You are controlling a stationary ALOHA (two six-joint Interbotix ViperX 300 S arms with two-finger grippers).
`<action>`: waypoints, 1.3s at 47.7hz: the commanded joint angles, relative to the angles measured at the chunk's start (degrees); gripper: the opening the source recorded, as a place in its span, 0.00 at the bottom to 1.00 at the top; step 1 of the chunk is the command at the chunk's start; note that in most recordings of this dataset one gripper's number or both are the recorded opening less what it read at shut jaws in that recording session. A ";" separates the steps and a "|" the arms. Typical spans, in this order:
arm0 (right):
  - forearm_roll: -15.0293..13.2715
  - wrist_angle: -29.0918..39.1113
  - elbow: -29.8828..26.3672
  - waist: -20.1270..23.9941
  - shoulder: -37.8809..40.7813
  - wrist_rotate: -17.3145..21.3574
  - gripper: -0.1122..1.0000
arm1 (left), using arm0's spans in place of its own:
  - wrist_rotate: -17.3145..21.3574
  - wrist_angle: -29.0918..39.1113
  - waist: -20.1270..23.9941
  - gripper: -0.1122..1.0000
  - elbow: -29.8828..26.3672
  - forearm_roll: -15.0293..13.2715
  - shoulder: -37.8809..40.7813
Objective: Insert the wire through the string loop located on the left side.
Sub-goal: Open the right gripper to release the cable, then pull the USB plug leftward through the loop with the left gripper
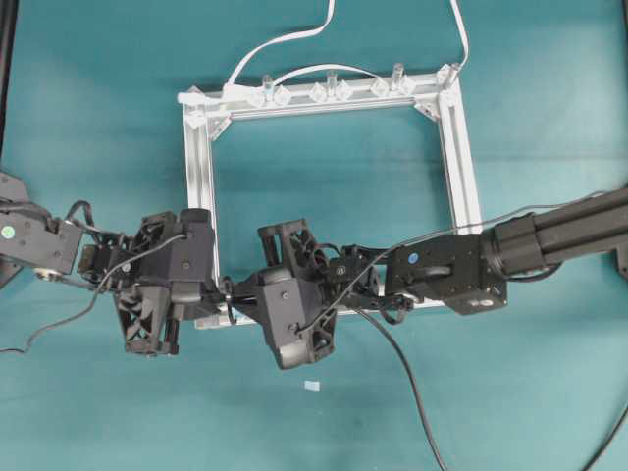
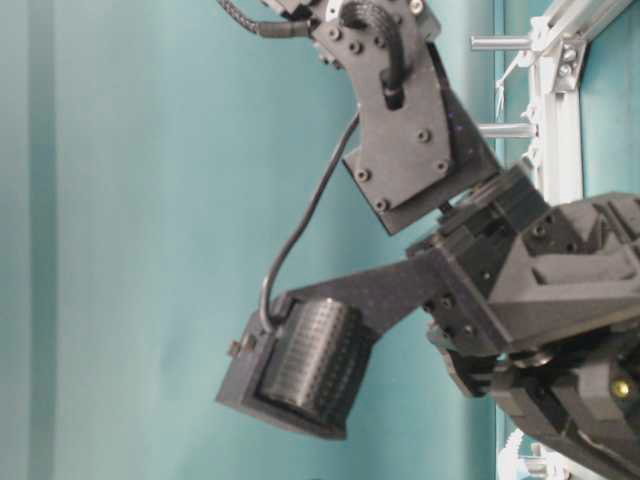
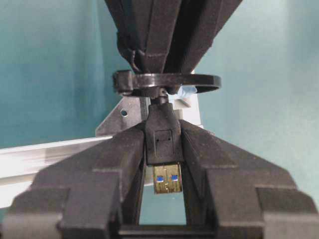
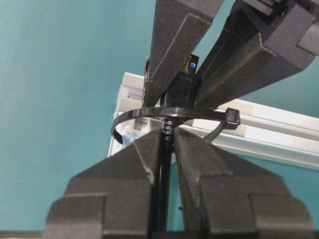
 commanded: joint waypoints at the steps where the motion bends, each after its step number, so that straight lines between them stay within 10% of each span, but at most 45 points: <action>1: -0.09 -0.18 -0.44 -0.18 -1.32 0.18 0.23 | -0.26 -0.26 0.00 0.27 -1.32 0.09 -1.14; 16: -0.18 -0.18 -0.35 -0.18 -1.67 -0.09 0.93 | -0.26 -0.26 0.00 0.27 -1.32 0.18 -1.14; 62: -0.09 0.09 2.90 -0.09 -3.96 0.00 0.94 | -0.53 7.47 -0.09 0.27 3.16 0.09 -10.20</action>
